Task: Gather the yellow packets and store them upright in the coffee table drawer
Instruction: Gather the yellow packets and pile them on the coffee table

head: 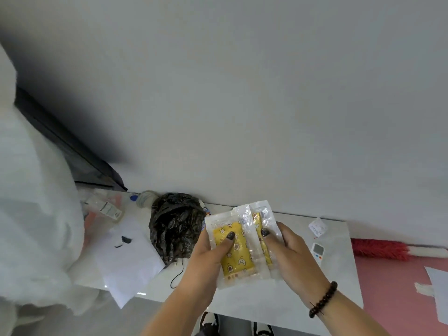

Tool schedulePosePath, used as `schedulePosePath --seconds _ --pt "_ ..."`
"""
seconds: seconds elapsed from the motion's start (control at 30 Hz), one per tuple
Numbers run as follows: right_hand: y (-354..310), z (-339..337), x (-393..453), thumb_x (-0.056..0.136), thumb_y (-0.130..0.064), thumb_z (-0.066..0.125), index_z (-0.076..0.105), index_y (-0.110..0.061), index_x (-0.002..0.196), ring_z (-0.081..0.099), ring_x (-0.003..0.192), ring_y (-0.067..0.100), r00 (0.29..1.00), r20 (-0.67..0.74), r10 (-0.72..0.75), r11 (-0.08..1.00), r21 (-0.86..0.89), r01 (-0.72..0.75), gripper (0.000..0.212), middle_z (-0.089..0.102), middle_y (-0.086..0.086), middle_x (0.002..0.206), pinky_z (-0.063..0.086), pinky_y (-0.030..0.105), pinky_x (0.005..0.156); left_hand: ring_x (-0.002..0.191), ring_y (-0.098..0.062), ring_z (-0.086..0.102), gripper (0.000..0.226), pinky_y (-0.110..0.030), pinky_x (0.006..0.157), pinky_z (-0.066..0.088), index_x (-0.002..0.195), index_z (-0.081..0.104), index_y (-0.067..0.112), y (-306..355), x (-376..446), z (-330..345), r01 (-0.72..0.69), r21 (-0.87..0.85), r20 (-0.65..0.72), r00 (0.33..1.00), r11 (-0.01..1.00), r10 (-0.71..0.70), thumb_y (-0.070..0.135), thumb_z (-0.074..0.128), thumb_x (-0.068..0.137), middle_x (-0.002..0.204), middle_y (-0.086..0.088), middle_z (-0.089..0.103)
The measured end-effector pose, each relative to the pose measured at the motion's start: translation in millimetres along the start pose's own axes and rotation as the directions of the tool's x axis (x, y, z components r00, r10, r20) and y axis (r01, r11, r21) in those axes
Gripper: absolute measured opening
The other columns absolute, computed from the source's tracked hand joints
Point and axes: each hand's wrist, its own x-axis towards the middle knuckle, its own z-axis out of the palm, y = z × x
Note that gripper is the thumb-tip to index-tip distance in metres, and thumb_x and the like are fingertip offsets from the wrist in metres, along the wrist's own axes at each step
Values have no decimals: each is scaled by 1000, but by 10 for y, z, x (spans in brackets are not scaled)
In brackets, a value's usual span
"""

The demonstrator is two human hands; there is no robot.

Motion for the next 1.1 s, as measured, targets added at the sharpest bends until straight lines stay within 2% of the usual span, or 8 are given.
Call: schedulePosePath --seconds 0.17,0.4,0.6,0.73,0.83,0.93,1.03,1.1 --pt "-252 -159 -92 97 -16 47 64 -26 87 63 72 -5 989 127 -73 997 -9 75 22 72 -18 78 44 2 58 83 -28 72 23 -46 71 59 115 60 9 -18 -310 195 -83 -105 -128 989 991 69 6 57 92 100 -15 74" --pt "-576 -2 -209 96 -15 47 69 -17 92 70 78 8 945 309 -106 992 -29 121 22 75 -7 81 52 18 64 86 -32 73 23 -46 70 58 116 62 11 145 -761 172 -222 -293 -303 944 930 130 11 57 94 101 -15 74" --pt "-794 730 -519 100 -25 42 68 -23 101 72 85 14 833 547 -84 996 23 85 26 76 -3 91 58 29 73 88 -32 73 22 -50 77 58 114 63 15 254 -1382 -236 -407 -331 -469 854 851 226 9 55 95 101 -13 75" --pt "-856 1372 -845 95 -32 48 67 -21 106 72 87 14 718 689 -99 995 46 93 24 76 -3 93 58 34 79 88 -32 73 20 -49 76 58 114 62 14 216 -1870 -716 -499 -341 -591 773 797 231 11 55 96 99 -13 75" --pt "-838 1919 -1149 86 -18 66 66 -16 105 73 84 13 641 762 -96 986 -15 165 20 76 -2 90 58 27 71 90 -33 72 20 -49 77 58 114 63 12 173 -2266 -1163 -559 -356 -653 722 749 229 13 52 97 99 -15 75" --pt "-770 2510 -1489 76 -8 76 67 -16 99 72 83 14 637 765 -95 969 -77 236 26 76 -2 88 59 34 78 96 -35 70 25 -49 81 57 117 63 10 136 -2685 -1644 -588 -375 -674 704 717 225 16 48 98 104 -17 73" --pt "-726 3093 -1834 76 -3 75 67 -11 98 73 84 22 608 792 -48 984 -67 166 25 76 5 88 57 42 83 92 -30 71 25 -43 73 60 117 63 9 90 -3133 -2181 -620 -330 -691 673 712 265 14 48 98 106 -18 73" --pt "-699 3449 -2045 77 -3 73 67 -7 101 73 84 25 590 807 -32 992 -47 119 25 76 9 88 57 43 82 94 -26 71 26 -44 79 58 119 62 13 22 -3414 -2560 -644 -255 -733 615 722 290 10 53 95 109 -13 73"
